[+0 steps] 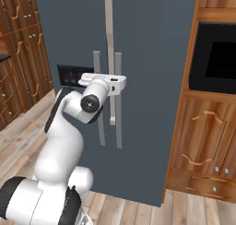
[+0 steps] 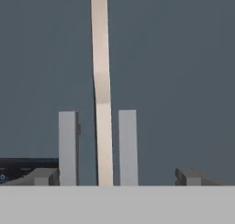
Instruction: Retrieve the fish from the fridge and place it on the saucepan with marinade on the stove.
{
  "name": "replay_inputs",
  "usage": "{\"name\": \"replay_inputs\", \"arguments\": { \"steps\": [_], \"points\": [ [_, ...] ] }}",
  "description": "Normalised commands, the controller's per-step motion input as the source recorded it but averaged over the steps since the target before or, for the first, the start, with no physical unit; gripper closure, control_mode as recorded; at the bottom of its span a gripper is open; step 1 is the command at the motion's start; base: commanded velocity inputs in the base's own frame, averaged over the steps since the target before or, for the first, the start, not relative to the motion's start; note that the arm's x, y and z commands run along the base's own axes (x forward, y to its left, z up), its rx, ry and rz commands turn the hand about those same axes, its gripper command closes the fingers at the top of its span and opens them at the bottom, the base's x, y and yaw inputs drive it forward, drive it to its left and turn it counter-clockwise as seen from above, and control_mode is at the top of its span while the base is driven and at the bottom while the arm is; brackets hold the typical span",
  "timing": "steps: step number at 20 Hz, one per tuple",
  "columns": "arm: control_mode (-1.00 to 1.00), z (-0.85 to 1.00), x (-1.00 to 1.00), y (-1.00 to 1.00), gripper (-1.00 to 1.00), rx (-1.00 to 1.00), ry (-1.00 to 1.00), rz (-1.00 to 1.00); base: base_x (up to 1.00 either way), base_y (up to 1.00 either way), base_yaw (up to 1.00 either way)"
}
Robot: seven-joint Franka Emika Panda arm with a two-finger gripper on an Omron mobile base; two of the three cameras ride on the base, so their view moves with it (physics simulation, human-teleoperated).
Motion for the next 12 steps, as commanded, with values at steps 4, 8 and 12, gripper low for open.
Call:
{"name": "replay_inputs", "arguments": {
  "steps": [4,8,12],
  "points": [
    [-1.00,-0.04,0.39,-0.01,-1.00,0.00,0.00,0.00,0.00,0.00,0.00],
    [-1.00,-0.06,0.41,0.00,-1.00,0.00,0.00,0.00,0.00,0.00,0.00],
    [-1.00,-0.05,0.43,0.00,-1.00,0.00,0.00,0.00,0.00,0.00,0.00]
  ]
}}
